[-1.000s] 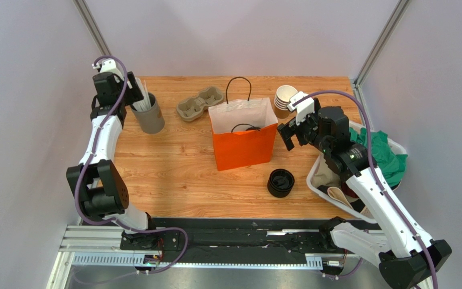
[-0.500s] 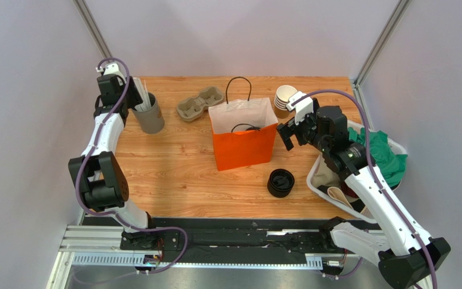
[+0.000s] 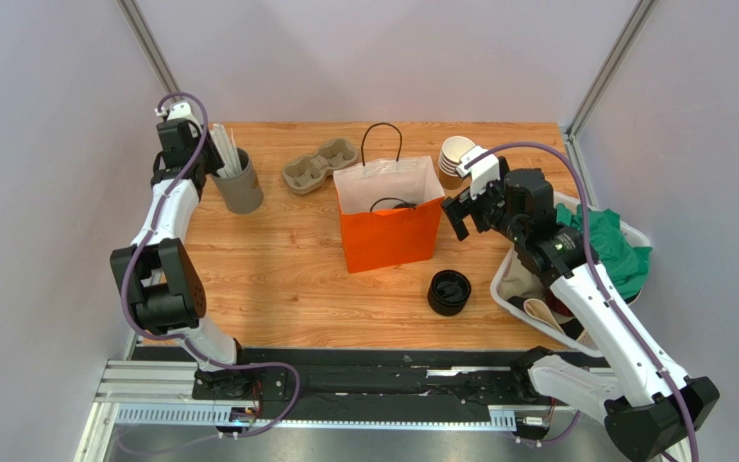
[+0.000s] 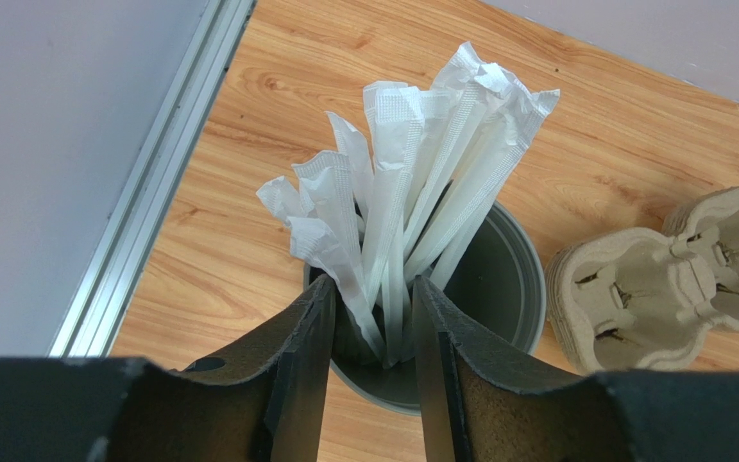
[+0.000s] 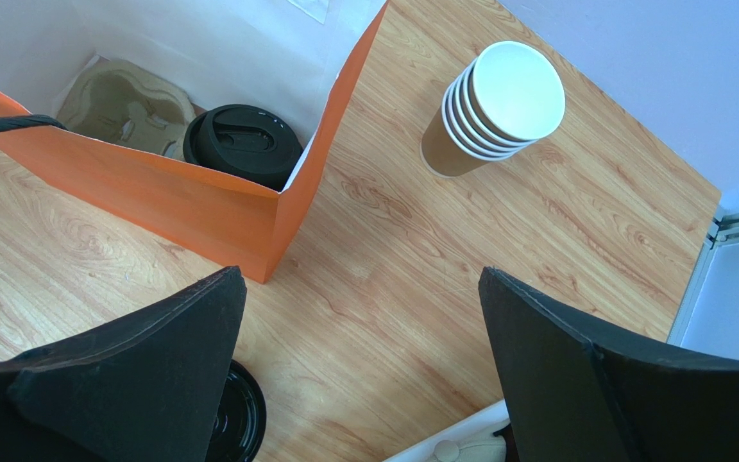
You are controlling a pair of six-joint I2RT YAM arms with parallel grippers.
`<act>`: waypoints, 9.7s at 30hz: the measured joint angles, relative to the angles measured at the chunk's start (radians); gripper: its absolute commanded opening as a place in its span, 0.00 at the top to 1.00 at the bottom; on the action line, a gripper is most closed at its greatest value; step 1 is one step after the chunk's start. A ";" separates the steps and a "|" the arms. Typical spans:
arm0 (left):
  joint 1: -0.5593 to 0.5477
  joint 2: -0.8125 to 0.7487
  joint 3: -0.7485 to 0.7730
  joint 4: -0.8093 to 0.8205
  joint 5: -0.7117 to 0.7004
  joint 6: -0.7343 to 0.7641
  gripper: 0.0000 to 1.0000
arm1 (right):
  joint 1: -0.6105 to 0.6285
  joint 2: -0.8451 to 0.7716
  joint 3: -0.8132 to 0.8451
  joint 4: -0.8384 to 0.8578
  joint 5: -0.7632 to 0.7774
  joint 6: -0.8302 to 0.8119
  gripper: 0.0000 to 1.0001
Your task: Pack the takeout coffee
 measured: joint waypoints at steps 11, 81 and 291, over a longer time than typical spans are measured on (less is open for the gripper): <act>0.001 0.001 0.002 -0.002 0.003 0.000 0.60 | 0.000 0.004 0.000 0.000 0.000 0.000 0.01; 0.002 -0.050 0.010 0.013 0.139 0.013 0.94 | 0.000 0.017 0.000 0.000 0.000 0.000 0.01; 0.016 -0.740 -0.414 -0.274 0.811 0.351 0.03 | -0.125 -0.272 -0.192 0.040 -0.283 0.040 0.01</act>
